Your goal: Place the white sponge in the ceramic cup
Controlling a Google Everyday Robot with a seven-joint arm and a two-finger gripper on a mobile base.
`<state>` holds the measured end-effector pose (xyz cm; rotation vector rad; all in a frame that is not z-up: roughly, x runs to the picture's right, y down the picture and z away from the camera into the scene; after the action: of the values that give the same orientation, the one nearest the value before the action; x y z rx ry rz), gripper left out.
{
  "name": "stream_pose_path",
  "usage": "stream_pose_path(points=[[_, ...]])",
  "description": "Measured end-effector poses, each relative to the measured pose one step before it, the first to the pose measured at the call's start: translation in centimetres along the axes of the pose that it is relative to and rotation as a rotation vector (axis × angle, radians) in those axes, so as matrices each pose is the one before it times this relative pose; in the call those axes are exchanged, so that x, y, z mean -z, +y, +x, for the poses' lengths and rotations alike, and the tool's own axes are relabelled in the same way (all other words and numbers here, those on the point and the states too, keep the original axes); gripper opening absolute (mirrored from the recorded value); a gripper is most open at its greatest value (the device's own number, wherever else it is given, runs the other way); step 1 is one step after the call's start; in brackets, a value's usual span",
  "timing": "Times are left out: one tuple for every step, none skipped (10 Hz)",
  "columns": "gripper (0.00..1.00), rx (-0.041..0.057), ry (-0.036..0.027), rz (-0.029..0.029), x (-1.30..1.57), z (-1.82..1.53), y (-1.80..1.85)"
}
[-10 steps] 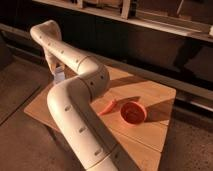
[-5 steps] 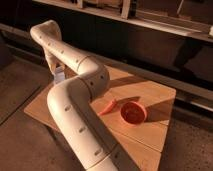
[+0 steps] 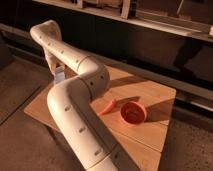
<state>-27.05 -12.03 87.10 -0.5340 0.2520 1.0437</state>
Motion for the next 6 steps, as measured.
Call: stream_pose_path(points=[[0.69,0.00000,0.00005,-0.00039,-0.001,0.001,0.012],[0.69,-0.00009,0.00028,-0.00116,0.001,0.008,0.028],[0.69,0.00004,0.00000,-0.00030,-0.002,-0.001,0.011],[0.69,-0.00004,-0.00013,0.00039,0.003,-0.003,-0.011],[0.69,-0.00006,-0.00024,0.00054,0.004,-0.006,-0.015],[0.69,0.00001,0.00003,0.00038,-0.006,0.001,-0.011]])
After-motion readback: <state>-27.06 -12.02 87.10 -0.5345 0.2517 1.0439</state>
